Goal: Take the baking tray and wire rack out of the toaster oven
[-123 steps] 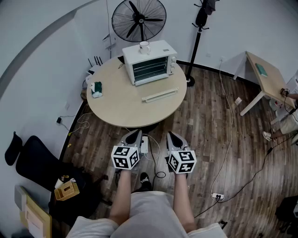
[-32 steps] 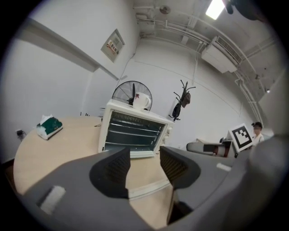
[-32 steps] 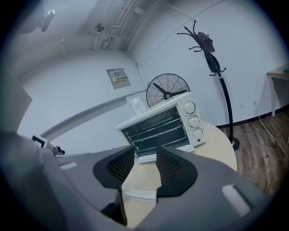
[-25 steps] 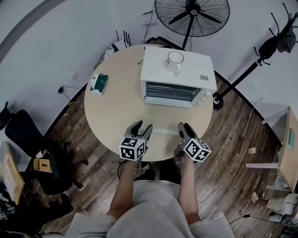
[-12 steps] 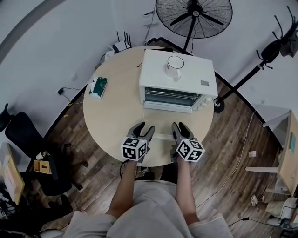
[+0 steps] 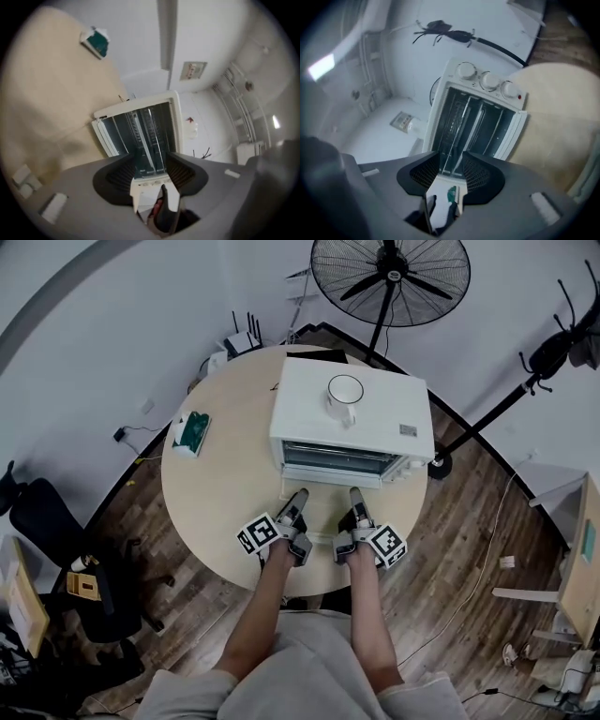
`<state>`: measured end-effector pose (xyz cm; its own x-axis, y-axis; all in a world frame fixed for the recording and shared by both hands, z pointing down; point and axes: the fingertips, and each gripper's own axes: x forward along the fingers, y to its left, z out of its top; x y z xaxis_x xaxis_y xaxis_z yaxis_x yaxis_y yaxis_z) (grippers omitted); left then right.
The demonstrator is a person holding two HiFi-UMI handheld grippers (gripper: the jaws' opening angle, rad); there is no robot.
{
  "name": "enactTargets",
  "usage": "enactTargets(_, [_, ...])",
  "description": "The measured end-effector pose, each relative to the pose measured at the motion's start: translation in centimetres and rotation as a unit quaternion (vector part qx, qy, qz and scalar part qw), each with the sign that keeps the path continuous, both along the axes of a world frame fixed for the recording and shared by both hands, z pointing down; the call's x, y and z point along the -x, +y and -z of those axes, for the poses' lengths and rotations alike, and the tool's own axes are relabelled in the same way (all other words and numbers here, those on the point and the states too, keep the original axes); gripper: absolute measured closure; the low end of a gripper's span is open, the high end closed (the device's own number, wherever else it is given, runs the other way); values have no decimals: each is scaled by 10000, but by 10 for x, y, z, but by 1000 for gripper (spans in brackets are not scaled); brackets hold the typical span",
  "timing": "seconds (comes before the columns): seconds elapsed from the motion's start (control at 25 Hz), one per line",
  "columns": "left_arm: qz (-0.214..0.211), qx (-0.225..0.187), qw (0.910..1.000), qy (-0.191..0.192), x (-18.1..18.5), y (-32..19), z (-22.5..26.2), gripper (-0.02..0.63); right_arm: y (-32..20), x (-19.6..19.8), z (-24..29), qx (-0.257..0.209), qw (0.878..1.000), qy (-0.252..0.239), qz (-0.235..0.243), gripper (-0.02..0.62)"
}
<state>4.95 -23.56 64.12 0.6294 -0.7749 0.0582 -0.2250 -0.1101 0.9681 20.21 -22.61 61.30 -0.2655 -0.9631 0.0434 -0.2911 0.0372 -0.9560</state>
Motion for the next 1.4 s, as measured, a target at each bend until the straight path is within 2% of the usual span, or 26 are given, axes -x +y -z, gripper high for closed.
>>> enactTargets(0.08, [208, 234, 9983, 497, -4, -16, -9, 385, -13, -10, -16, 45, 9974, -689, -215, 469])
enactTargets(0.2, [420, 474, 9939, 905, -10, -41, -23, 385, -32, -19, -37, 209, 9945, -972, -318, 469])
enactTargets(0.28, [501, 593, 9916, 1034, -14, -57, -31, 385, -45, -25, -46, 294, 9926, -1114, -395, 469])
enactTargets(0.52, [581, 724, 9894, 1115, -20, -88, -42, 385, -75, -38, -60, 354, 9884, -1359, -586, 469])
enactTargets(0.8, [497, 534, 9912, 1102, -28, -115, -43, 385, -100, -50, -62, 292, 9864, -1480, -651, 469])
enactTargets(0.96, [667, 468, 9880, 1312, -31, -128, -39, 385, -113, -56, -62, 220, 9834, -1666, -683, 469])
enactTargets(1.32, [872, 317, 9867, 1334, -36, -150, -35, 389, -129, -58, -64, 348, 9812, -1783, -658, 472])
enactTargets(1.4, [946, 397, 9867, 1258, -35, -151, -38, 404, -129, -57, -66, 432, 9810, -1770, -664, 497])
